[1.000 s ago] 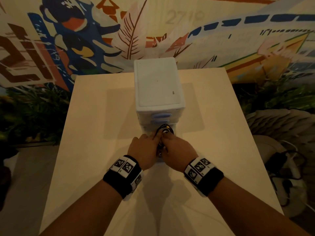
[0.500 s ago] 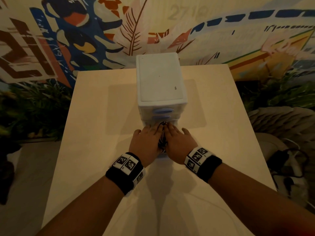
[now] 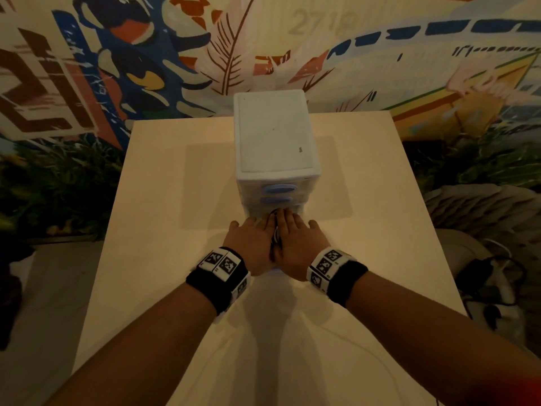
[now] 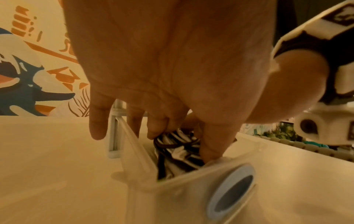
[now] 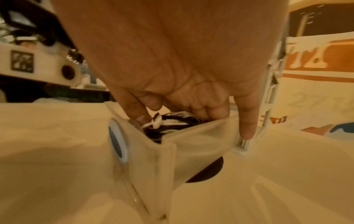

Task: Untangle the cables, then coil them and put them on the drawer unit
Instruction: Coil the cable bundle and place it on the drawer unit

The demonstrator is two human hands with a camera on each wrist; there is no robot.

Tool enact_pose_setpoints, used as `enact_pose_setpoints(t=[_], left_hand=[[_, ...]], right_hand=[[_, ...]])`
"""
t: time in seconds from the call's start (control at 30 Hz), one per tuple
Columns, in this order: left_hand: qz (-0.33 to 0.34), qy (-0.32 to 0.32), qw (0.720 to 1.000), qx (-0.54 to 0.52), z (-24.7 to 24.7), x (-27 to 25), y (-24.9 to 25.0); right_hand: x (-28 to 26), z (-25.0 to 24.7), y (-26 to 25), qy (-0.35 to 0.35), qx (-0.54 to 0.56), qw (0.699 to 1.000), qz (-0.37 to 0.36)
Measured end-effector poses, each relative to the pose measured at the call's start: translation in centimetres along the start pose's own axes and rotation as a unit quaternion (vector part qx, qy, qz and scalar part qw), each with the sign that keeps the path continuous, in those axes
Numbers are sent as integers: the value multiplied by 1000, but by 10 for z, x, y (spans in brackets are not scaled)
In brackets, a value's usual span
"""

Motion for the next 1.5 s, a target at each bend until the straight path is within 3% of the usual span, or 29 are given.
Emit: enact_pose_setpoints(t=[0.2,0.4,0.57,0.8,1.0,1.13,1.5], left_hand=[[21,-34,999,0,-2,-7,3],[47,30,997,50,-28,-37,-1],[8,88,995,38,-26,-38,-1],[32,76,995,63,-20,-32,-1],[0,104,993,52,-18,-26,1],[2,132,990,45,-16,-26,1],[17,135,990,40,-19,-28,4]], right_hand=[[3,1,-4,-23,-66,997,10],[6,5,2,-15,-43,999,9],[6,10,-1,-8,-53,998,21],[9,13,-1,2,-53,999,8],[12,5,-15,37,-66,996,-41],[18,9,-17,21,-22,999,-36],[16,15,-15,29,-2,999,-32]])
Point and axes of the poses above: each hand's wrist, its own x-axis towards the middle knuckle, its own z-axis out of the palm, y = z × x, the point moved 6 cm from there along x, towards the middle knuckle, and after that the axes turned 15 degrees about z, right-handed, at the moved point
